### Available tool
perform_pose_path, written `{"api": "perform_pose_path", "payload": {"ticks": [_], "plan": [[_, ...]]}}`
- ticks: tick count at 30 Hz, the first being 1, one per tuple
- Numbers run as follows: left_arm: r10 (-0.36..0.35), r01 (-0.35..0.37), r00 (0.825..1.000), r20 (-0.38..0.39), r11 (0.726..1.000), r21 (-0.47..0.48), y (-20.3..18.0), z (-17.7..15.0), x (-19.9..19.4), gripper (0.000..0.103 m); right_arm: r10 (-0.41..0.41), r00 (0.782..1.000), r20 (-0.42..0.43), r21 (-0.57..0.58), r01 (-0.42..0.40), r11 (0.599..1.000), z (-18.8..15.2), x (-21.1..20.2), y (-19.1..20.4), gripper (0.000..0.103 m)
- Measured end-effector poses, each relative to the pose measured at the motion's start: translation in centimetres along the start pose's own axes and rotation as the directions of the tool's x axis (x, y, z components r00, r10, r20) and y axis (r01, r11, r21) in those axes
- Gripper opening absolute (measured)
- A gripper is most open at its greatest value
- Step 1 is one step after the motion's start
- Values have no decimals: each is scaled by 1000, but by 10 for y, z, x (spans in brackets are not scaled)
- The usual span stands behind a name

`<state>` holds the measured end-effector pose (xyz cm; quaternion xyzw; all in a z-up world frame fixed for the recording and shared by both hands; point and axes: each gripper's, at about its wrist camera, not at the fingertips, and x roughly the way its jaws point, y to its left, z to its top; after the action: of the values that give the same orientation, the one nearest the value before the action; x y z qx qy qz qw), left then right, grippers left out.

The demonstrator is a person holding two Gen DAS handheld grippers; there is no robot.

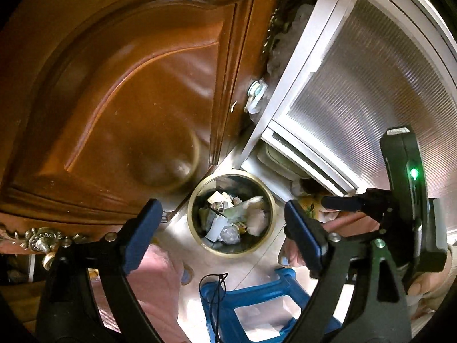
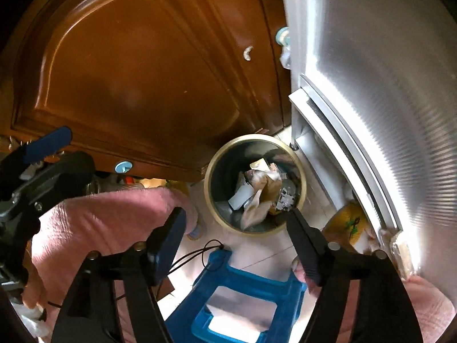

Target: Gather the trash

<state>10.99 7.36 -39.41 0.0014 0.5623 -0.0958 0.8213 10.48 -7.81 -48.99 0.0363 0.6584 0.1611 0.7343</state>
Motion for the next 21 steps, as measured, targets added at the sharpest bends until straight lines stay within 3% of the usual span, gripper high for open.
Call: {"api": "perform_pose_path", "payload": {"ticks": [9,17,21], "plan": [[1,-1,1000,15,999,43,-15,0,-22,87,-19,999,46,-59,22,998,-8,-28,19,74],[-41,31,994,105,995,97,-39,11,-80,87,-44,981,191,-48,54,997,-15,-102,25,74],[-57,36,986,157,990,135,-52,18,-113,87,-54,958,283,-30,65,997,-23,-150,29,74]]}}
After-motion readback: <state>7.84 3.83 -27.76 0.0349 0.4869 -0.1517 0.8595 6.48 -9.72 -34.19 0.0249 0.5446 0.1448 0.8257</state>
